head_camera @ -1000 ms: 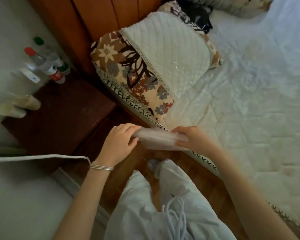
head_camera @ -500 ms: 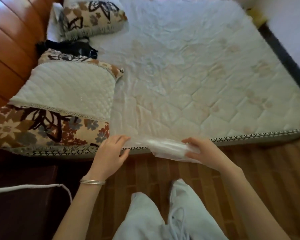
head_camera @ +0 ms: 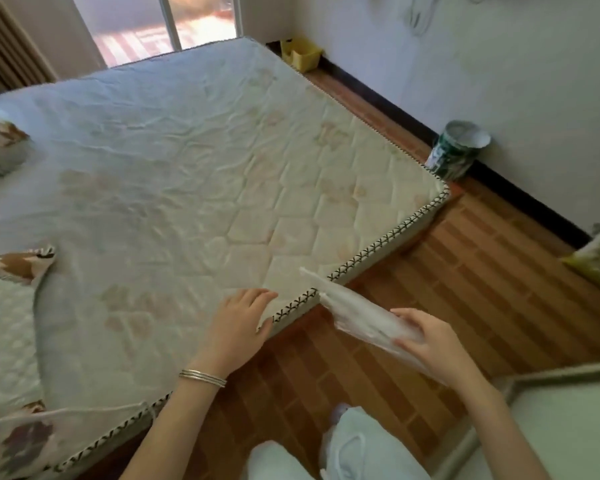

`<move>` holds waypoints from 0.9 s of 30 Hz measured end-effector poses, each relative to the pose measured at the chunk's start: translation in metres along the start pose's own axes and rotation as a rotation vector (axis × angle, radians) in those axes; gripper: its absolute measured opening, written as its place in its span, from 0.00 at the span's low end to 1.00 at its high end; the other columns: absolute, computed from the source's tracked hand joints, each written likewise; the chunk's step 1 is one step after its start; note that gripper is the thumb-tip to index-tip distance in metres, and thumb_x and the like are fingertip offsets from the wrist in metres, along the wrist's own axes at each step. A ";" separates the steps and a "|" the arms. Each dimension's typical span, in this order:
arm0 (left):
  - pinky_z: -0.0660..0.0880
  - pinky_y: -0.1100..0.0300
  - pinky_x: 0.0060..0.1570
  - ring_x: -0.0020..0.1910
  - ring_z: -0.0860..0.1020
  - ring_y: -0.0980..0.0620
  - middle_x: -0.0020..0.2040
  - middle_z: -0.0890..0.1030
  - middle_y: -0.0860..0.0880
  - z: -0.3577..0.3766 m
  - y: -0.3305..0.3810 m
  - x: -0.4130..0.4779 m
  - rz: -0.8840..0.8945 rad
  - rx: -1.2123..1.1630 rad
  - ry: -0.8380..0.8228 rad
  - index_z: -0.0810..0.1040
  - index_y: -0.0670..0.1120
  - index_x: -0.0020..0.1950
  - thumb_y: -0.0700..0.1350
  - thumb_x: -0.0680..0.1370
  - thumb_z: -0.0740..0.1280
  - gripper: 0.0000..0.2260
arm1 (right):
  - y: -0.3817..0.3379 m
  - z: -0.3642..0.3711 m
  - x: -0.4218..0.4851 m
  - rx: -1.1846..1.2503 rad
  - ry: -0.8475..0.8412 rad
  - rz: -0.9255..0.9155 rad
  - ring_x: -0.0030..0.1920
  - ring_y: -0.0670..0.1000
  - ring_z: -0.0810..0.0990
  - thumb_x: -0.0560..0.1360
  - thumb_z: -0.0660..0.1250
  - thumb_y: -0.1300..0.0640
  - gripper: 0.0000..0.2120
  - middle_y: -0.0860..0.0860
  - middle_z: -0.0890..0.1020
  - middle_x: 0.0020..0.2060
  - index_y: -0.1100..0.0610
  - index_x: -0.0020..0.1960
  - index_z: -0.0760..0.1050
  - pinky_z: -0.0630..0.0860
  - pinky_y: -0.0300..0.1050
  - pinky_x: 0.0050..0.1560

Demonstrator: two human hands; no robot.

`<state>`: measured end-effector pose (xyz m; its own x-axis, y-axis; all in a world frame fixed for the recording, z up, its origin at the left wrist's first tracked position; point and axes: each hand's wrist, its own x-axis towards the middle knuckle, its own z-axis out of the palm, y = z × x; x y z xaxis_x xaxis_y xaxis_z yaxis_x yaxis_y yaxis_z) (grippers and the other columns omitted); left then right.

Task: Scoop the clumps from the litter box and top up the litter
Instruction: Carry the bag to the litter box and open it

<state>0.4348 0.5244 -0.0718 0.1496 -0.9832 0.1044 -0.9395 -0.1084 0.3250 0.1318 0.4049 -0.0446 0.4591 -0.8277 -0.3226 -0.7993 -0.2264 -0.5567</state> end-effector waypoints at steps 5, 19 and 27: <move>0.75 0.54 0.48 0.51 0.78 0.49 0.54 0.79 0.52 0.032 0.078 0.110 0.119 0.036 0.010 0.77 0.49 0.59 0.53 0.72 0.55 0.20 | 0.080 -0.079 0.025 0.010 0.078 0.096 0.54 0.44 0.75 0.73 0.69 0.56 0.18 0.42 0.77 0.53 0.48 0.62 0.72 0.71 0.36 0.52; 0.63 0.54 0.61 0.58 0.75 0.49 0.56 0.78 0.52 0.088 0.219 0.297 0.429 0.076 -0.039 0.75 0.51 0.61 0.54 0.74 0.61 0.17 | 0.180 -0.177 0.074 0.184 0.246 0.348 0.52 0.43 0.72 0.74 0.67 0.55 0.20 0.42 0.75 0.54 0.45 0.64 0.69 0.71 0.39 0.54; 0.64 0.50 0.63 0.60 0.74 0.46 0.58 0.78 0.51 0.113 0.249 0.429 0.575 0.110 -0.113 0.74 0.50 0.61 0.54 0.73 0.59 0.18 | 0.207 -0.233 0.152 0.174 0.328 0.469 0.58 0.45 0.74 0.75 0.66 0.54 0.20 0.44 0.75 0.61 0.44 0.65 0.68 0.73 0.42 0.57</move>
<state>0.2305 0.0590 -0.0528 -0.4207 -0.8976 0.1317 -0.8873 0.4374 0.1461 -0.0543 0.1122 -0.0304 -0.0937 -0.9405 -0.3265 -0.7995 0.2665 -0.5383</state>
